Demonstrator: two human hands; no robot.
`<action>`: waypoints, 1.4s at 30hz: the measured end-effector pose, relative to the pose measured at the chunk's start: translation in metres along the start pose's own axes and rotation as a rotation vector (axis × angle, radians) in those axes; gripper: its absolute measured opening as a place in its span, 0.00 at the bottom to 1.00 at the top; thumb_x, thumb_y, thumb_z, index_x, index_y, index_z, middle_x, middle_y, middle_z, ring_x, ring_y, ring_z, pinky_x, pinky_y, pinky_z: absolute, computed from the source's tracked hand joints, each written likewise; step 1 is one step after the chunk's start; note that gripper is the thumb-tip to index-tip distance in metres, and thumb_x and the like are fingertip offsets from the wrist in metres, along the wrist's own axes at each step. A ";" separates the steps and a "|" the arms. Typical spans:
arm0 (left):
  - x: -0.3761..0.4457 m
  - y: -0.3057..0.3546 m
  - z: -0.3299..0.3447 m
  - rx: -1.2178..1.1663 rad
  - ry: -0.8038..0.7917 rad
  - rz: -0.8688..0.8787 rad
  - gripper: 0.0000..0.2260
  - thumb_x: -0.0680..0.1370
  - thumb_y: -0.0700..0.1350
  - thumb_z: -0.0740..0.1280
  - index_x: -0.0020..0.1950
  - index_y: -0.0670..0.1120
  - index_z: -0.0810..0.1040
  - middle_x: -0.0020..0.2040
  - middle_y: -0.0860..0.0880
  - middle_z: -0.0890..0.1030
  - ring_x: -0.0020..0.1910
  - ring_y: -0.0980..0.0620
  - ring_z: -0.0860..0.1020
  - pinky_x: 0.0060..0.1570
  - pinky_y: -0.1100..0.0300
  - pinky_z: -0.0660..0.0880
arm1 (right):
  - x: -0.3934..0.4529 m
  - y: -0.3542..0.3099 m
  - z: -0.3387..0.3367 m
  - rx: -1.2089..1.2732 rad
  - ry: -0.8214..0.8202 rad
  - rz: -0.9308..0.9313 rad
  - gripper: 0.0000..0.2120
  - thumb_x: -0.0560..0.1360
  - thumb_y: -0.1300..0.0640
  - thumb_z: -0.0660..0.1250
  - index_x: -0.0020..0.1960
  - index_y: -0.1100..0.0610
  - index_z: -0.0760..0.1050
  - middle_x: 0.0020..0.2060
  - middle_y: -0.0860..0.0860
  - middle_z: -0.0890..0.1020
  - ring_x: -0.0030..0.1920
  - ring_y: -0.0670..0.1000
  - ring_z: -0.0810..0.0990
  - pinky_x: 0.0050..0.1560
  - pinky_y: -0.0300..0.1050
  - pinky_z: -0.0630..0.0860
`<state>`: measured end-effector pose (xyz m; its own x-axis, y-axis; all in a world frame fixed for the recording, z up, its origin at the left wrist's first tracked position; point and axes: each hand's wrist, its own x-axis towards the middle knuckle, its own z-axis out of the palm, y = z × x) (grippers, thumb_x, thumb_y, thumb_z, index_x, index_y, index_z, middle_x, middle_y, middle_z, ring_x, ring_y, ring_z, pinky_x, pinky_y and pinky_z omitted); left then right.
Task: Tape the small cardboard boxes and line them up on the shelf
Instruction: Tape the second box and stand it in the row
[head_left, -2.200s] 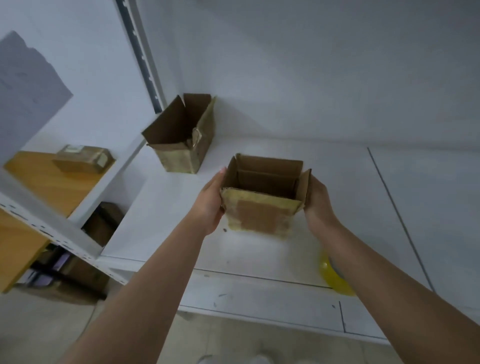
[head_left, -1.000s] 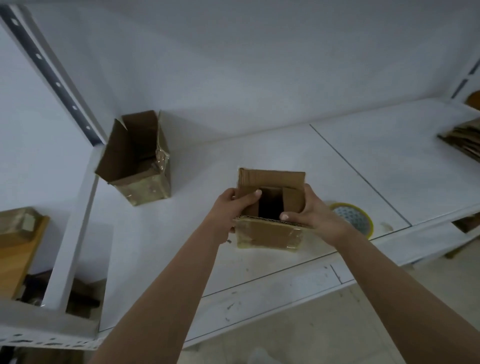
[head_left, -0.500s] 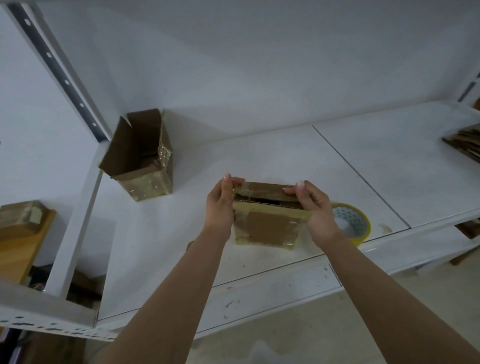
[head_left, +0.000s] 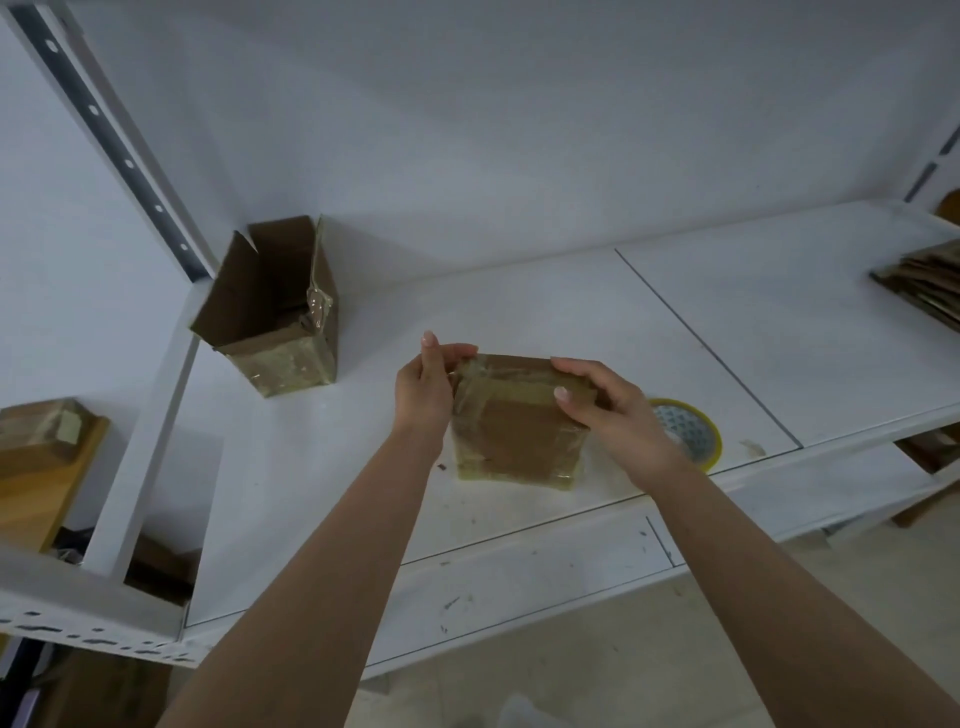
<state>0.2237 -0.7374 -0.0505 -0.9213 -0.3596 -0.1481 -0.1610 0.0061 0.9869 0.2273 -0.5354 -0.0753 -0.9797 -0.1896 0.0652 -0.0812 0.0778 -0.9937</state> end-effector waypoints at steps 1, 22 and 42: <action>0.000 0.002 -0.001 0.025 -0.019 0.021 0.26 0.83 0.60 0.48 0.48 0.51 0.84 0.49 0.51 0.84 0.52 0.51 0.80 0.48 0.60 0.74 | 0.000 -0.001 0.002 -0.015 0.032 -0.007 0.12 0.75 0.56 0.71 0.58 0.45 0.79 0.52 0.45 0.82 0.59 0.51 0.79 0.63 0.51 0.75; -0.004 -0.006 0.007 0.591 -0.267 0.328 0.18 0.79 0.56 0.65 0.69 0.55 0.74 0.75 0.52 0.62 0.71 0.52 0.64 0.63 0.64 0.59 | -0.025 0.017 -0.063 -0.647 0.298 0.109 0.10 0.70 0.57 0.76 0.33 0.59 0.80 0.25 0.49 0.74 0.32 0.51 0.74 0.35 0.42 0.68; -0.003 -0.008 0.006 0.585 -0.277 0.325 0.19 0.80 0.57 0.64 0.70 0.56 0.73 0.75 0.51 0.61 0.71 0.51 0.64 0.64 0.61 0.61 | -0.017 0.006 -0.073 -1.010 0.048 0.123 0.09 0.74 0.61 0.67 0.49 0.48 0.78 0.47 0.51 0.81 0.48 0.55 0.79 0.46 0.45 0.75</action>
<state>0.2251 -0.7308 -0.0583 -0.9982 -0.0058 0.0605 0.0450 0.5986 0.7998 0.2297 -0.4602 -0.0759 -0.9962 -0.0871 -0.0063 -0.0748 0.8882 -0.4534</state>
